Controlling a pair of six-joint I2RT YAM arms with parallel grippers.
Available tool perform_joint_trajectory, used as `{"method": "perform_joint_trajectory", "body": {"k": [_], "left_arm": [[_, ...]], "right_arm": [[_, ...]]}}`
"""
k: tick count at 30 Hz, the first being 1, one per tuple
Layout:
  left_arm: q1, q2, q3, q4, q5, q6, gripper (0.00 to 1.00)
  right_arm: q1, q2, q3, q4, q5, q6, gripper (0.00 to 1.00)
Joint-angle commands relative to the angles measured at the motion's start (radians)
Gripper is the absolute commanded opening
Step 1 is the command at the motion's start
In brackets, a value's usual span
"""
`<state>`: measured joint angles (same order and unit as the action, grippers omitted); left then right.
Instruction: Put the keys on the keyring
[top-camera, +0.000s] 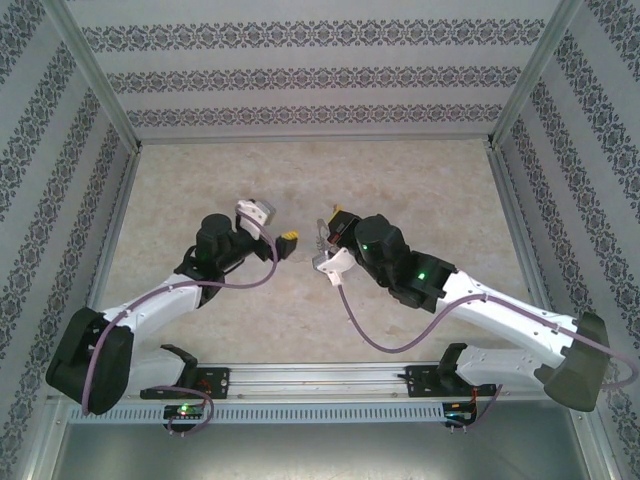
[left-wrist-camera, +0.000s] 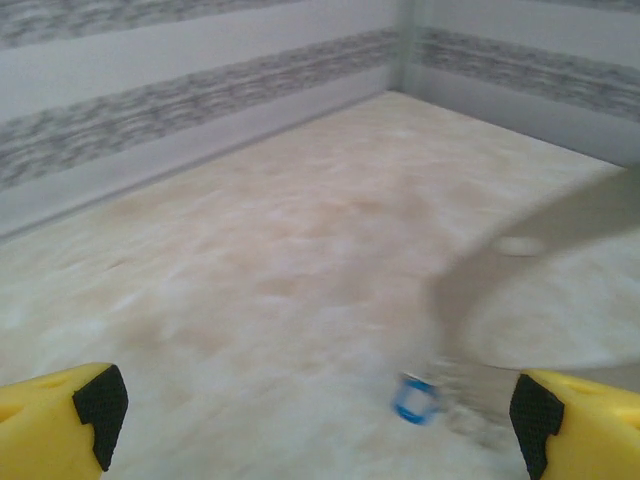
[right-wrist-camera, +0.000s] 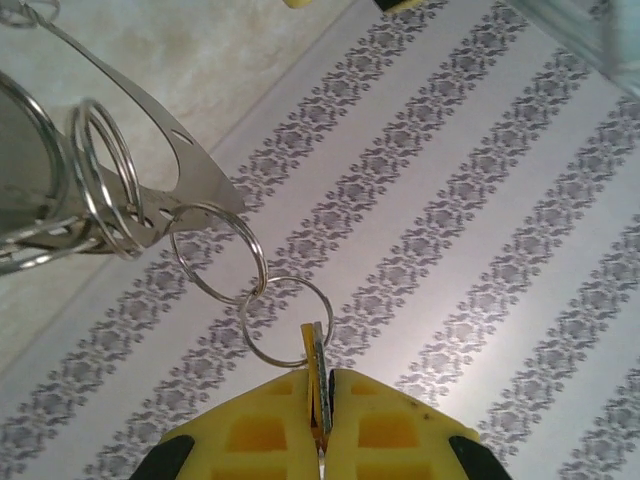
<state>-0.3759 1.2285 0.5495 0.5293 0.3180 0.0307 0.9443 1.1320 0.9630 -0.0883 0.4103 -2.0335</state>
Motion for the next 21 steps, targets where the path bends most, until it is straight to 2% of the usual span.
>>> {"method": "perform_joint_trajectory", "body": {"k": [1, 5, 10, 14, 18, 21], "left_arm": [[0.066, -0.017, -0.035, -0.009, -0.278, -0.215, 0.99], [0.131, -0.049, -0.112, 0.028, -0.413, -0.326, 0.99], [0.168, -0.057, -0.124, -0.04, -0.434, -0.338, 0.99], [0.172, -0.079, -0.156, -0.032, -0.477, -0.348, 0.99], [0.18, -0.115, -0.174, -0.046, -0.511, -0.351, 0.99], [0.186, -0.151, -0.194, -0.052, -0.55, -0.366, 0.99]], "right_arm": [[-0.013, -0.016, 0.11, 0.048, -0.061, -0.148, 0.0], [-0.025, -0.006, 0.201, -0.029, -0.102, -0.147, 0.0], [-0.03, 0.007, 0.236, -0.076, -0.082, -0.137, 0.0], [-0.03, 0.024, 0.232, -0.132, -0.09, -0.044, 0.0], [-0.025, 0.052, 0.188, -0.115, -0.158, 0.103, 0.0], [0.015, 0.089, 0.176, -0.105, -0.168, 0.178, 0.0]]}}
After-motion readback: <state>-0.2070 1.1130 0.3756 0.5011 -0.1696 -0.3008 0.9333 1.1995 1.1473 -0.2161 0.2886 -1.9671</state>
